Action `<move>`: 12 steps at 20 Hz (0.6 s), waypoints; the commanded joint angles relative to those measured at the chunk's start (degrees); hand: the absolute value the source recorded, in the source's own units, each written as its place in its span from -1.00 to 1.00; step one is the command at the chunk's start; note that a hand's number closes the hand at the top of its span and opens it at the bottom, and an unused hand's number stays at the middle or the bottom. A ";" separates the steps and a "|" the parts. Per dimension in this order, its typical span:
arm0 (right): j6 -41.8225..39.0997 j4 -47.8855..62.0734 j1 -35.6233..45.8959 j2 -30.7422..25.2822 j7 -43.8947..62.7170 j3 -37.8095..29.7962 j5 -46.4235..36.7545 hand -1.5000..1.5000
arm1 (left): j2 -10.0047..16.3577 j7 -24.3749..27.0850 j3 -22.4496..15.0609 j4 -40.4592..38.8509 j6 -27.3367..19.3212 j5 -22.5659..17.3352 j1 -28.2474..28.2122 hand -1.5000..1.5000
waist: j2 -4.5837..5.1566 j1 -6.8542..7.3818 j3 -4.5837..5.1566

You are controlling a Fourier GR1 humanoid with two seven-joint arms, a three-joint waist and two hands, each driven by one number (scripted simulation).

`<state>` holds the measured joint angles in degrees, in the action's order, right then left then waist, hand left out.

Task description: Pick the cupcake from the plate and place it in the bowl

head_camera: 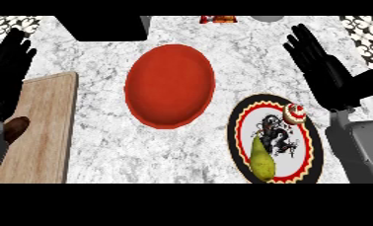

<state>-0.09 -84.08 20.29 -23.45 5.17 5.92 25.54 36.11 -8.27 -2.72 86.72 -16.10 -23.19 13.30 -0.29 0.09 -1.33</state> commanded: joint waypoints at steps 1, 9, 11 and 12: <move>1.12 1.36 -0.87 -0.34 0.63 -2.53 -0.87 1.00 | 0.54 0.09 0.61 0.78 3.20 0.46 -1.92 0.00 | 0.26 0.05 1.33; 15.52 4.87 -9.53 -7.83 -4.25 0.23 -22.29 -1.00 | -3.40 -3.39 -6.94 -0.74 9.49 -1.98 -0.76 0.00 | 0.46 -1.93 1.36; 18.94 2.01 -13.82 -1.23 -11.00 2.25 -23.18 -1.00 | -6.17 -3.51 -9.31 0.16 8.34 -0.25 -1.12 0.00 | 0.24 -1.10 1.29; 19.21 0.78 -16.92 0.93 -14.39 4.67 -24.54 -1.00 | -5.86 -0.22 -8.42 -2.41 11.29 -0.66 -2.50 0.00 | 0.29 -1.01 1.33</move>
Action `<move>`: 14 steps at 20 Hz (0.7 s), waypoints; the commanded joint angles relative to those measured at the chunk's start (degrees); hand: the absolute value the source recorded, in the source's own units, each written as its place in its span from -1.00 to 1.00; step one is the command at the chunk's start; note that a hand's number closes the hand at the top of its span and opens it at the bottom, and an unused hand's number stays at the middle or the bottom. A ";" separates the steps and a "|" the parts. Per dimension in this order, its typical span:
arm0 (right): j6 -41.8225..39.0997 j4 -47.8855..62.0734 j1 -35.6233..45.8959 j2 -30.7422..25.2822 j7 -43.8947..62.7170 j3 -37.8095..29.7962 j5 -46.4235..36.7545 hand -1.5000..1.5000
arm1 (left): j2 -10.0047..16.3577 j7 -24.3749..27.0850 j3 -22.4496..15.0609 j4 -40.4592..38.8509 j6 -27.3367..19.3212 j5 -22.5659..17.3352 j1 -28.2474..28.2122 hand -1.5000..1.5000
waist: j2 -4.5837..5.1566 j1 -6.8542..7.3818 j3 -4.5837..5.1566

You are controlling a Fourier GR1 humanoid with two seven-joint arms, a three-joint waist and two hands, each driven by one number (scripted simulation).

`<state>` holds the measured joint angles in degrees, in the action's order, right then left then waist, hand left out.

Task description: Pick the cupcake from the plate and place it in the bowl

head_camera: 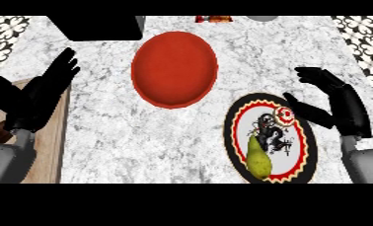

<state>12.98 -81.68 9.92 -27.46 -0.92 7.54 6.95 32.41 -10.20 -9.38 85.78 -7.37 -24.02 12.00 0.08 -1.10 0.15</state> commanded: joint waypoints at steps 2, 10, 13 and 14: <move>5.95 -8.25 -5.77 2.24 -5.00 2.28 -7.09 -1.00 | -1.36 1.32 0.32 -3.49 4.80 -0.35 -0.56 0.00 | -0.16 0.40 -0.11; 4.16 -18.89 -0.88 -10.69 21.33 2.08 -19.34 -1.00 | -2.55 -1.85 -1.20 1.60 3.18 1.66 -2.39 0.00 | -0.45 1.35 0.03; -3.52 -22.00 0.40 -14.63 33.15 4.70 -19.54 -1.00 | -1.42 -1.55 0.68 1.25 4.58 0.73 -1.11 0.00 | -0.42 1.40 0.08; -5.20 -23.51 1.52 -14.49 37.35 7.80 -21.14 -1.00 | -3.17 -2.73 -0.65 -0.86 3.33 1.79 1.63 0.00 | -0.25 0.79 0.13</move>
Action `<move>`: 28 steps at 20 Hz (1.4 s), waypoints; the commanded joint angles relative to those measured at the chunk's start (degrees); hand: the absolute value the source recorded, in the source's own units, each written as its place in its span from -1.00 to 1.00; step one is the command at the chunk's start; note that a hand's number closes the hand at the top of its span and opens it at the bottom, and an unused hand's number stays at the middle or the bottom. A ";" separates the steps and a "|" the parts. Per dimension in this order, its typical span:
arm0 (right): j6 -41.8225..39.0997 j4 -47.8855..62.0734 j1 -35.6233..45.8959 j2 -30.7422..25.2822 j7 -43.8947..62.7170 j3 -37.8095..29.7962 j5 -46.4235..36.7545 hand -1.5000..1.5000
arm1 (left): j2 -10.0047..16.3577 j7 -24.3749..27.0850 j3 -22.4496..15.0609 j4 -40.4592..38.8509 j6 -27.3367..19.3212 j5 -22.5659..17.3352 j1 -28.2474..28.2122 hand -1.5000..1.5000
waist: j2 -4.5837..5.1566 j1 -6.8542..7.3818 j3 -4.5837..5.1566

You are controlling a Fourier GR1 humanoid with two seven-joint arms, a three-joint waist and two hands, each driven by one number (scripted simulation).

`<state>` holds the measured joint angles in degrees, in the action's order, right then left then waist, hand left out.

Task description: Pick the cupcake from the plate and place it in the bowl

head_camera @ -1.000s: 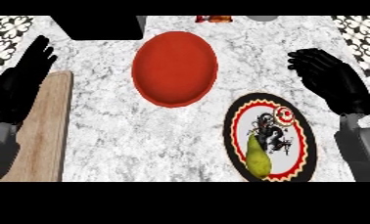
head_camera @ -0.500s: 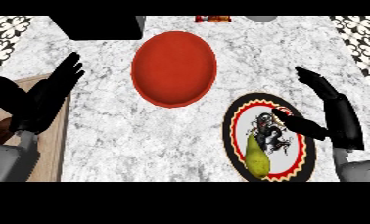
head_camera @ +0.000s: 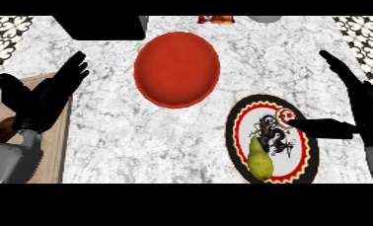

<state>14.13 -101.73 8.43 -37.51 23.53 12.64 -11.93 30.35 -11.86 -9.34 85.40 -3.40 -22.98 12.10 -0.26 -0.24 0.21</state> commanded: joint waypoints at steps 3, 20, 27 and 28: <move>-13.62 -4.39 8.41 -5.37 21.83 5.57 -0.76 -1.00 | -1.55 0.55 -0.19 -2.97 0.70 0.98 2.61 0.00 | 0.34 0.46 0.03; -36.57 8.47 29.71 -1.09 43.85 8.37 11.35 -1.00 | -4.10 0.75 0.85 -1.95 1.14 4.34 0.09 0.00 | 0.22 0.79 -0.15; -36.89 10.24 27.43 -1.08 42.07 10.28 9.97 -1.00 | -4.53 -0.66 3.05 -4.16 2.57 4.13 2.69 0.00 | 0.23 0.06 -0.18; -38.19 9.11 30.70 -0.04 46.74 10.62 11.32 -1.00 | -5.03 -1.91 1.73 -0.07 1.34 4.86 0.47 0.00 | 0.07 0.53 -0.17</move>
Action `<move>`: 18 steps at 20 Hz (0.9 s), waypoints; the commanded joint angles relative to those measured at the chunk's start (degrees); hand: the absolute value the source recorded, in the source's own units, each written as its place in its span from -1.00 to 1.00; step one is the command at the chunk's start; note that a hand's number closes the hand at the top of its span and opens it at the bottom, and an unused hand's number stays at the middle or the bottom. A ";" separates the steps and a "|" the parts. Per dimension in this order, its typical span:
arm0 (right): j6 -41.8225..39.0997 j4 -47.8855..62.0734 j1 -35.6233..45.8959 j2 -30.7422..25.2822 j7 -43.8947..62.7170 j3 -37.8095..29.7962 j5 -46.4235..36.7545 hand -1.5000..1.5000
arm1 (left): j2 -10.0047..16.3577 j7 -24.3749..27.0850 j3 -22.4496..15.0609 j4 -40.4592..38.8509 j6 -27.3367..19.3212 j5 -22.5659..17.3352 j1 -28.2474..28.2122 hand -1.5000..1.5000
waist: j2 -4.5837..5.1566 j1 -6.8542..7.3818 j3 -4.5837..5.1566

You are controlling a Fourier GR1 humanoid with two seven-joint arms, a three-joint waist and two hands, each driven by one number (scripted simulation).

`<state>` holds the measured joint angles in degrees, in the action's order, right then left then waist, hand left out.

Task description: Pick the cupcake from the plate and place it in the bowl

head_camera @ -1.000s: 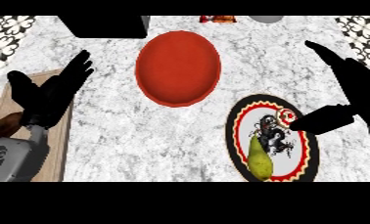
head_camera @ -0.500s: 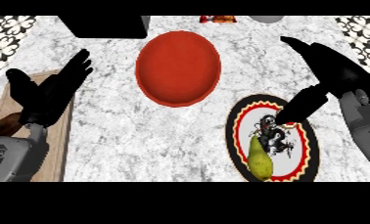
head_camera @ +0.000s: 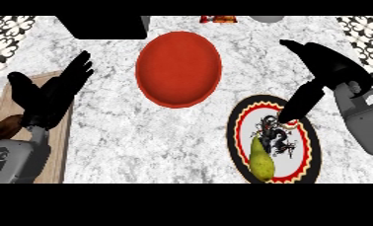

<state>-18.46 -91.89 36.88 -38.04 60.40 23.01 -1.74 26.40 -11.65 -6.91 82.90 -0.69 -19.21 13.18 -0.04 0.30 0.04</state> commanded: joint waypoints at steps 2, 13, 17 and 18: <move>-4.32 2.71 -0.18 1.13 6.61 1.69 -0.99 -1.00 | -0.77 -0.14 0.69 -0.16 0.17 1.04 1.15 0.00 | 0.03 -0.18 -0.01; -5.45 8.02 -3.98 1.06 -1.49 -0.28 -6.69 -1.00 | -2.56 -0.41 2.37 0.84 1.83 2.55 -0.51 0.00 | 0.06 -0.13 -0.04; -5.59 5.77 -4.42 3.87 3.81 0.52 -7.74 -1.00 | -1.13 0.10 4.90 0.93 4.62 1.14 -2.86 0.00 | -0.01 -0.24 -0.01; -9.62 7.03 -1.88 2.23 3.38 -3.32 -3.96 -1.00 | -2.81 -2.86 3.22 4.02 1.76 2.80 -1.99 0.00 | -0.04 -0.18 -0.03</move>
<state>-22.02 -85.27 33.70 -35.59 57.88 22.83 -7.68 24.44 -12.78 -4.00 85.36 1.47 -16.96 11.09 -0.04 0.24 0.01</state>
